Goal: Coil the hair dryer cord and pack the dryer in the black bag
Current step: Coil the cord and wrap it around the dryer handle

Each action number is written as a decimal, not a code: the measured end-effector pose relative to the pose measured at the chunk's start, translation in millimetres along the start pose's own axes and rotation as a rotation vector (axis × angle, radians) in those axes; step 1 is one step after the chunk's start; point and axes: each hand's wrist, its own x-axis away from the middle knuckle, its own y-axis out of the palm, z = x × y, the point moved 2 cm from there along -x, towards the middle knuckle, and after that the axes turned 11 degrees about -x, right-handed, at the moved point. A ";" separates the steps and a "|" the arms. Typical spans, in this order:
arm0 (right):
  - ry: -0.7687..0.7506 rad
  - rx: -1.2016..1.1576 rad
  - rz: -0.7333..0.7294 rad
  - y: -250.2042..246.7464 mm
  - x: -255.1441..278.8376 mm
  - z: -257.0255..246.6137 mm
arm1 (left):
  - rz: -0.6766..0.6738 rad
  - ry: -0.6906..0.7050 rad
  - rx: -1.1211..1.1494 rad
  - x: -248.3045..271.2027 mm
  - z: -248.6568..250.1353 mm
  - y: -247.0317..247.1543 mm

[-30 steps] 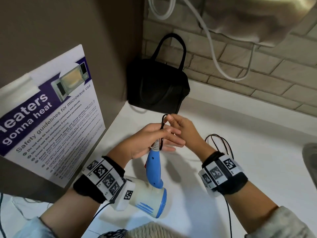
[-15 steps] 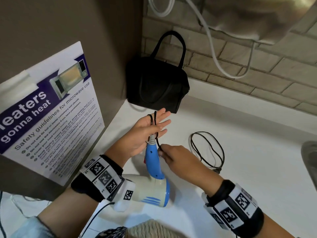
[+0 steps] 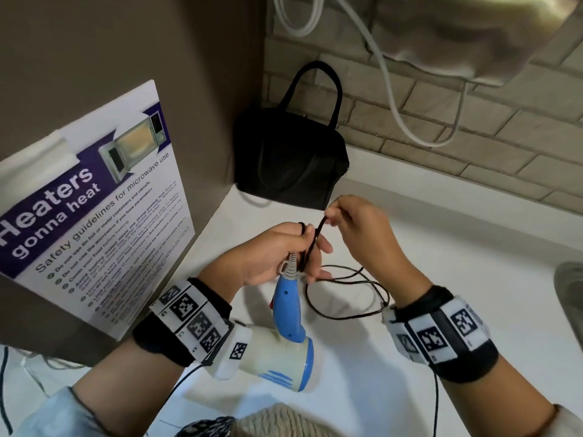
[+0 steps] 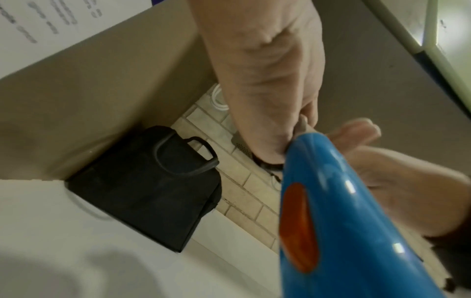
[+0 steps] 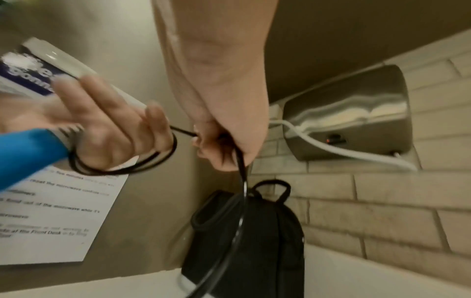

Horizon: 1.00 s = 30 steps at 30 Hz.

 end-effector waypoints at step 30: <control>0.295 -0.808 -0.290 31.6 8.9 23.5 | 0.107 0.002 0.177 -2.1 -8.6 -5.5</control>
